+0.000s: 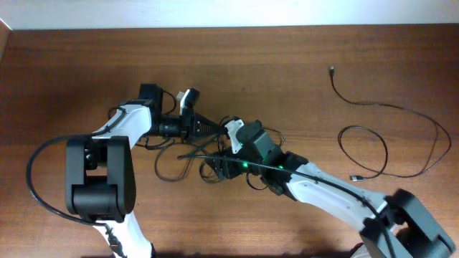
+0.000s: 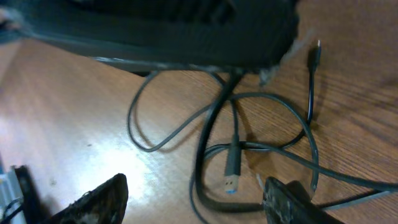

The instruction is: Untangle cables

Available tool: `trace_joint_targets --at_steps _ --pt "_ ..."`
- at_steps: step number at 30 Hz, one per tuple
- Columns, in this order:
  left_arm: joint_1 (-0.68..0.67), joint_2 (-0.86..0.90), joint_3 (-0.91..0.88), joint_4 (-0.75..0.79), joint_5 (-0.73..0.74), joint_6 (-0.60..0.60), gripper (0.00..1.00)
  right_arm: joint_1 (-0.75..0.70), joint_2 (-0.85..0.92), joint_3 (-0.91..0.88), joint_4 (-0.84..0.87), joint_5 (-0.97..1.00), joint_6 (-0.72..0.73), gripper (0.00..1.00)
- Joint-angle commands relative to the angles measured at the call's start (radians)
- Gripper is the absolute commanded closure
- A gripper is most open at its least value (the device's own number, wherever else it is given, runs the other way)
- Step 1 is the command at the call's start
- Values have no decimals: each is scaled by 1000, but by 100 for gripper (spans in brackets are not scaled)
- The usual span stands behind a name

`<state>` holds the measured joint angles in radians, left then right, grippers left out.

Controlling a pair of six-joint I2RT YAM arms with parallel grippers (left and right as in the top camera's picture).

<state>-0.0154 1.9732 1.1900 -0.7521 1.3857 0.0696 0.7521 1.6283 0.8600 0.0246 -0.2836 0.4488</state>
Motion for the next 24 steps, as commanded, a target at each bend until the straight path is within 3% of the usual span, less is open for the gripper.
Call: trace_joint_targets --at_steps 1,2,5,6,7,8,12,15,19,21,24 --pt "3 7 -8 -1 32 -5 100 7 85 -4 25 34 -3 66" --pt "3 7 -8 0 31 -5 100 7 94 -3 33 31 -2 96" --pt "3 7 -7 26 -11 -5 94 6 51 11 73 -107 8 96" --pt "3 7 -8 49 -47 -5 78 6 12 26 68 -145 12 96" --pt "3 7 -8 63 -77 -5 51 6 -41 34 54 -154 13 96" --pt "3 7 -7 71 -118 -5 41 6 -88 37 40 -153 12 96" --pt "3 7 -7 92 -238 -5 28 2 -343 37 -144 -15 11 96" --pt "3 7 -7 94 -301 -5 25 -48 -482 37 -333 107 11 96" --pt "3 7 -7 93 -455 -5 23 -215 -592 37 -529 139 12 96" --pt "3 7 -7 93 -516 -32 32 -324 -590 37 -628 139 60 96" --pt "3 7 -8 93 -548 -52 53 -436 -538 37 -779 139 95 96"
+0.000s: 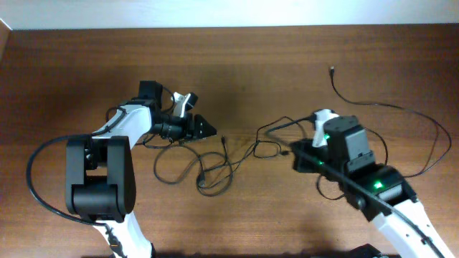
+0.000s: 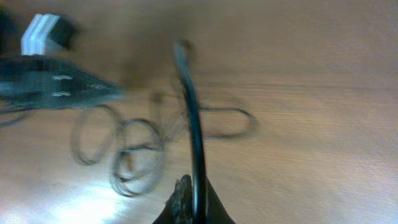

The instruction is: Untangle cables

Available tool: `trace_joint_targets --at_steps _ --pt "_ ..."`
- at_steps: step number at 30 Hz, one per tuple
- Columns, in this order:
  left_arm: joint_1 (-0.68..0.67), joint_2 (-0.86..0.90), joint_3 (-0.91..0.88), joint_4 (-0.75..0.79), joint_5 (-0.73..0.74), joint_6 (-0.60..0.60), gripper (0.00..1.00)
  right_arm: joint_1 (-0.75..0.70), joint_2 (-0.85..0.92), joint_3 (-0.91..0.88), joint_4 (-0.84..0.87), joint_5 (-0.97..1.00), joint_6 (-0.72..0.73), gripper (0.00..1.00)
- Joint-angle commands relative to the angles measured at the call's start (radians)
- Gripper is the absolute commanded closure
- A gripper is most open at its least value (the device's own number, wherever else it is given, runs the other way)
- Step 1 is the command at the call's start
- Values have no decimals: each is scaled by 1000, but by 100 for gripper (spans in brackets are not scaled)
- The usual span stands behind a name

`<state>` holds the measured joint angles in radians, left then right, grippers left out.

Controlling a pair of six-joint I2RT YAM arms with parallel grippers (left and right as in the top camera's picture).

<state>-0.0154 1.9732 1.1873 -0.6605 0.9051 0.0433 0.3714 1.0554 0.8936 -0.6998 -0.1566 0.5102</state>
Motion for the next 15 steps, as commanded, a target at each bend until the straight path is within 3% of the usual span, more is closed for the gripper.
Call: trace_joint_targets --at_steps 1,6,11,14,15 --pt "3 7 -5 1 -108 -60 53 -76 61 3 -87 12 33 96" --pt "3 7 -5 -2 -173 -115 44 -111 325 3 -107 11 29 96" --pt "3 7 -5 -2 -172 -115 46 -110 578 3 22 -59 29 93" --pt "2 7 -5 -2 -172 -115 46 -112 621 38 54 -129 14 91" --pt "2 7 -5 -2 -171 -115 46 -112 615 75 45 -150 14 85"
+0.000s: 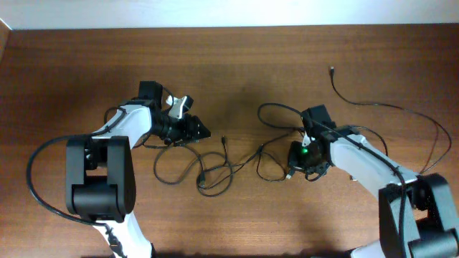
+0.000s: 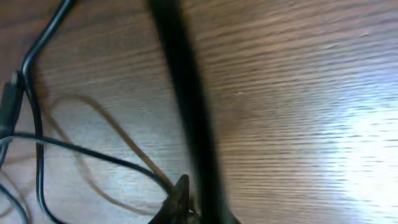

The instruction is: Untangle cables

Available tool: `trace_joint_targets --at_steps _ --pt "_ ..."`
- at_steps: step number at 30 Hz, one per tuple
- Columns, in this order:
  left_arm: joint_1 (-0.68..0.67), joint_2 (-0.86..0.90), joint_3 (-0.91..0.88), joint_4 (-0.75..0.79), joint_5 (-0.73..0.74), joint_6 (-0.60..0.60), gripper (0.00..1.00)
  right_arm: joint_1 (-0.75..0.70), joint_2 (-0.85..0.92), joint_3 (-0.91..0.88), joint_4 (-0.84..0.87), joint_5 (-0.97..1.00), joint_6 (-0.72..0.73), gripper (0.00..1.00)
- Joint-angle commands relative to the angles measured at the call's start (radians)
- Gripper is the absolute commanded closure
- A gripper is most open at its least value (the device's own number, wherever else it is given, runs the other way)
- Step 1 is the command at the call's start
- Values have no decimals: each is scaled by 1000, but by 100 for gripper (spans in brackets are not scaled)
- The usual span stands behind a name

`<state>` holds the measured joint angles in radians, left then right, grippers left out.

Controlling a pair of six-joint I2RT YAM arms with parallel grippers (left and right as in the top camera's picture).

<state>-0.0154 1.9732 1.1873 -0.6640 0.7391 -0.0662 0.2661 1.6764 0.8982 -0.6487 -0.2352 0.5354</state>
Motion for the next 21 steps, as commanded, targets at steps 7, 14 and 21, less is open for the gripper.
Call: trace_joint_targets --at_steps 7,14,21 --pt "2 7 -5 1 -3 -10 42 19 -2 172 -61 -177 -11 63" --pt "2 5 9 -20 26 -8 71 107 -2 121 15 -172 109 96" --pt "-204 -187 47 -101 -307 84 60 -48 -2 121 -79 -135 94 83"
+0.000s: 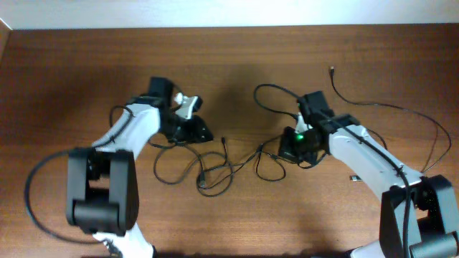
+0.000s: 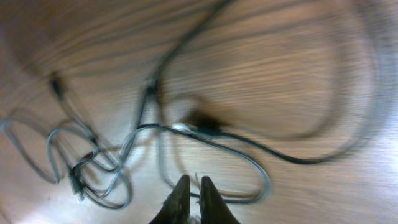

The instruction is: Untangle cables

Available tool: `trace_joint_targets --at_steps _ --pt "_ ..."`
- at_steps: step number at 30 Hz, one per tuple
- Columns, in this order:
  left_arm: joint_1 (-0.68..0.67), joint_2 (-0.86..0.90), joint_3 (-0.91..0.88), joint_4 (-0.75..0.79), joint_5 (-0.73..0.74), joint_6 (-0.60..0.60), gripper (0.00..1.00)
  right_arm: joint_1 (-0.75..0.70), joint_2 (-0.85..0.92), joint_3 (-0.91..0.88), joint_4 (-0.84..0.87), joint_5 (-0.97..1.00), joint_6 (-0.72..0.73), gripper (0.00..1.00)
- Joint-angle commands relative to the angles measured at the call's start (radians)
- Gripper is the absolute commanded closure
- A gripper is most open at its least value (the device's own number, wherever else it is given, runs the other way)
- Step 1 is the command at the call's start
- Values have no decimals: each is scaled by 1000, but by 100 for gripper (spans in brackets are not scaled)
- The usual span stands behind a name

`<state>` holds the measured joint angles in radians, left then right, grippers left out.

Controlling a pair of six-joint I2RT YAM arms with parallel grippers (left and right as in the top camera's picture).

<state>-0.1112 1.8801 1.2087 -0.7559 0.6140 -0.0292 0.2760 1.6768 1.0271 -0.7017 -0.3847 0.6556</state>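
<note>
A tangle of thin dark cables [image 1: 211, 175] lies left of the table's middle; in the right wrist view it is the knot of grey loops [image 2: 87, 168]. One strand runs right from it into a loop [image 1: 269, 89] behind my right arm. My right gripper [image 1: 287, 152] is low over the table by that strand. Its fingertips [image 2: 193, 185] stand almost together, and no cable runs up between them. A cable loop [image 2: 261, 180] passes just in front of them, and a plug [image 2: 199, 124] lies further ahead. My left gripper [image 1: 199, 132] sits at the tangle's upper edge, its fingers unclear.
A separate long black cable [image 1: 380, 147] lies spread out at the far right, with one end [image 1: 331, 69] near the back. The table's far edge runs along the top of the overhead view. Both arms reach in from the near side.
The thick black cable that ran up from my right fingertips is gone from them. My right gripper has shifted slightly left and now faces the tangle. The loop behind it lies further back.
My right gripper was open over the tangle, right beside the left gripper. Then it was shut on a black cable and well off to the right, with a strand drawn out of the tangle. Then it was low, right of centre, the cable still in it; now its fingers show none.
</note>
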Motion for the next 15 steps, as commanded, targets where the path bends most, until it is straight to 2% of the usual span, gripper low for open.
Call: trace_joint_targets --at_steps 1,3,5,8,10,13,15 --pt "-152 -104 26 -14 -217 65 60 -82 -2 -8 -37 14 -47 76" --pt "-270 -105 25 -44 -258 160 57 -142 -2 -8 -72 14 -88 66" --pt "-351 -105 24 -54 -365 163 55 -185 -2 -10 -98 13 -122 59" --pt "-453 -99 23 -52 -440 205 41 -235 -2 -10 -129 10 -155 49" --pt "-503 -62 23 -24 -447 211 39 -251 -2 -10 -137 7 -171 49" --pt "-508 -6 23 8 -447 210 37 -251 -2 -10 -137 6 -171 49" --pt "-508 27 23 35 -447 201 41 -250 -2 -10 -137 6 -170 49"
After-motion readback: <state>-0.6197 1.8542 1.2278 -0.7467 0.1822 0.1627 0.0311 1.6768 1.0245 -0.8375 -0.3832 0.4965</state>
